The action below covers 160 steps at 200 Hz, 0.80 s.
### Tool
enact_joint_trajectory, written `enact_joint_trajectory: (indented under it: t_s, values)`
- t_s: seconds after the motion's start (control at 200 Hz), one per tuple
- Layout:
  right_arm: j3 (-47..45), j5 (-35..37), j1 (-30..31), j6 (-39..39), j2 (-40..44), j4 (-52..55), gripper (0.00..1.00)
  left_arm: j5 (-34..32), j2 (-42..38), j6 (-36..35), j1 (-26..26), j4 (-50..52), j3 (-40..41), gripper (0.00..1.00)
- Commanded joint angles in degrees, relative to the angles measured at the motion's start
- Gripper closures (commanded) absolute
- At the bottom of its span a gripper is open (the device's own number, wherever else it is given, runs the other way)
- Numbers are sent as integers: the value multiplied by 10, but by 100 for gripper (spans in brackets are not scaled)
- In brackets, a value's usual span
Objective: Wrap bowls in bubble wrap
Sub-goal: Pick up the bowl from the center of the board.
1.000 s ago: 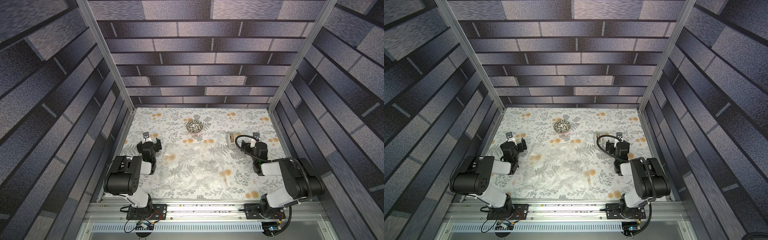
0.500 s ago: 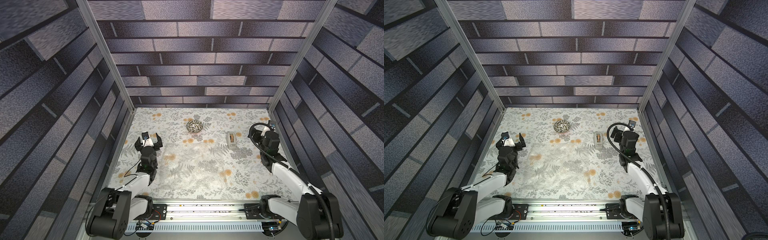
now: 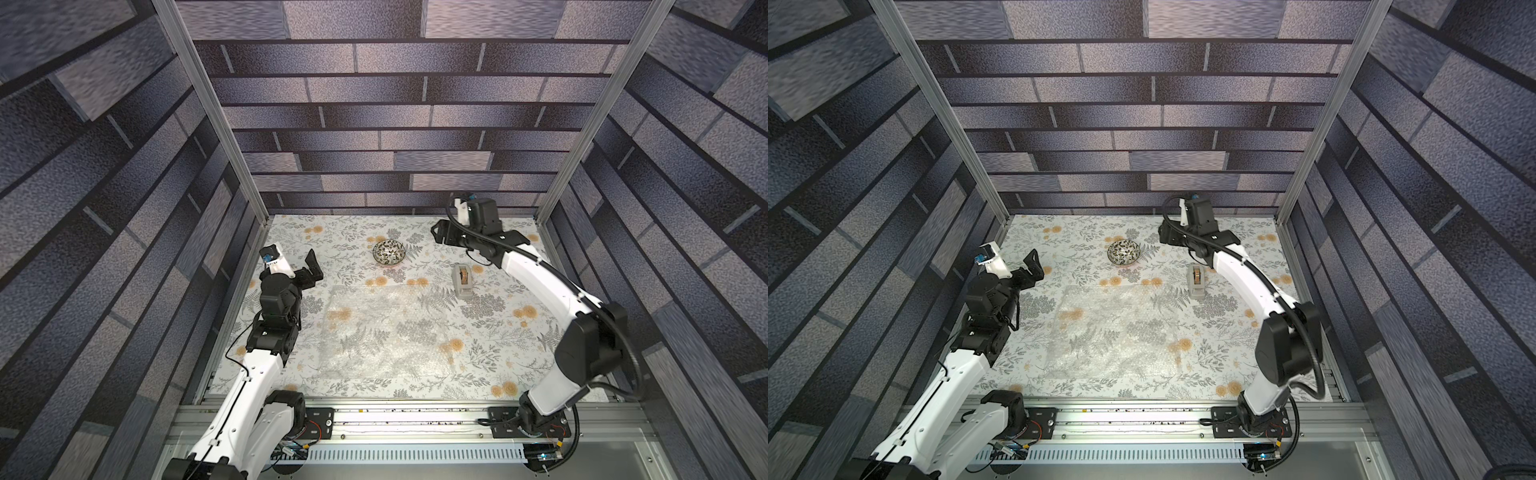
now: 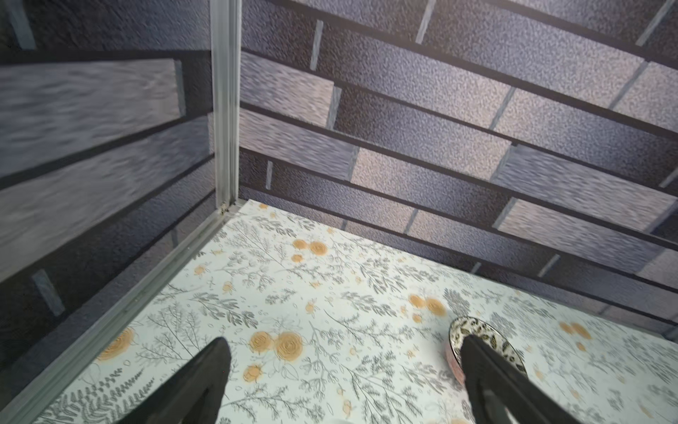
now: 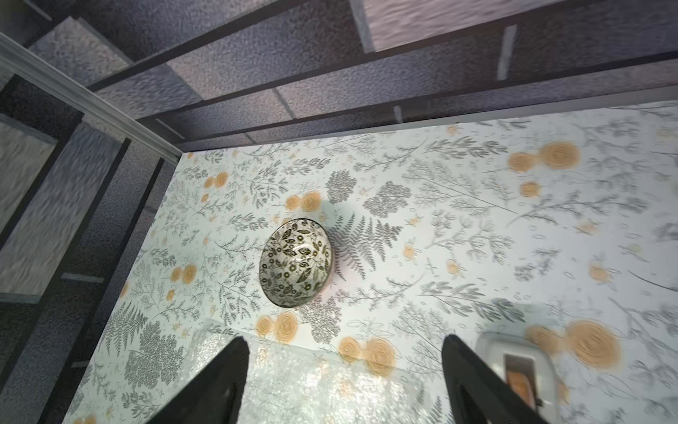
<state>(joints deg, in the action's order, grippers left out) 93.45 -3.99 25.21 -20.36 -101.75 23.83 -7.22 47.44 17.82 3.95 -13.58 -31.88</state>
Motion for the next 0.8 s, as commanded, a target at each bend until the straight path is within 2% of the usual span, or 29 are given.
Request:
enact_joint_trajectory:
  t_s: [0.0,0.12,0.286,0.471,0.797]
  values:
    - [136,-24,18,29,-131,184,24,101,-26,89,-26,-22,40,0]
    - [256,-23,24,17,-256,220,27,109,-29,83,-34,36,18,0]
    - [372,-15,27,9,-360,263,28,90,-33,60,-34,107,-3,0]
    - [384,-19,28,-11,-398,243,35,73,-44,60,-34,103,14,0]
    - [385,-40,29,-31,-428,208,53,73,-41,60,-34,99,22,0]
